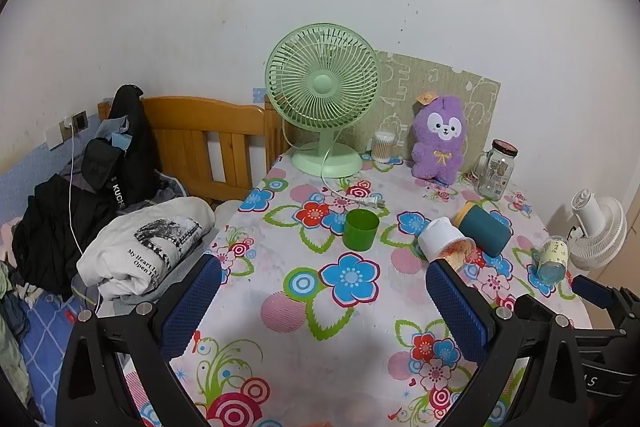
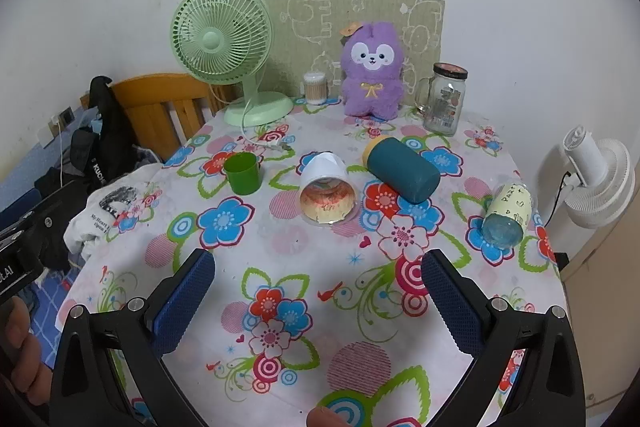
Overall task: Flip cup upside down
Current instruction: 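Move the right gripper toward the white paper cup lying on its side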
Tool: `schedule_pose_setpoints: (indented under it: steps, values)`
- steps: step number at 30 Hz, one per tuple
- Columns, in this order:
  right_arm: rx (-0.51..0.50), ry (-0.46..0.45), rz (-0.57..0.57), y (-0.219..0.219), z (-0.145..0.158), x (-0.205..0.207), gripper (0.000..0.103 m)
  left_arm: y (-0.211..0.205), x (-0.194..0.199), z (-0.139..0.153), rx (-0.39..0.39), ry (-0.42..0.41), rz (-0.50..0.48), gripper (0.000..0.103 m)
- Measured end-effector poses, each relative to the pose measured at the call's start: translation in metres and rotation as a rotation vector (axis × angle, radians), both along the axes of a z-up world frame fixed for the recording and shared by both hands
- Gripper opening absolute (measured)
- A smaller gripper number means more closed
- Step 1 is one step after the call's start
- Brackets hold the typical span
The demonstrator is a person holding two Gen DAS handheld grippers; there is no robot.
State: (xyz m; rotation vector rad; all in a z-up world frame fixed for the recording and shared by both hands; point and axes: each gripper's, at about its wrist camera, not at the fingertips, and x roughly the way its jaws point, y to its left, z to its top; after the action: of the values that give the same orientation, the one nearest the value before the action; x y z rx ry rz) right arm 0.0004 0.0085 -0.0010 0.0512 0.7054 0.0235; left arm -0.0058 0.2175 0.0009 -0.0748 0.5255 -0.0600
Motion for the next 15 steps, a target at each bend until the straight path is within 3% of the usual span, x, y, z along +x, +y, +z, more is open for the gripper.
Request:
schedule_pose_setpoints:
  steps: [15]
  values:
    - [0.002,0.036,-0.014,-0.002,-0.013,0.007,0.103,-0.001,0.007,-0.010,-0.006,0.037,-0.002,0.103]
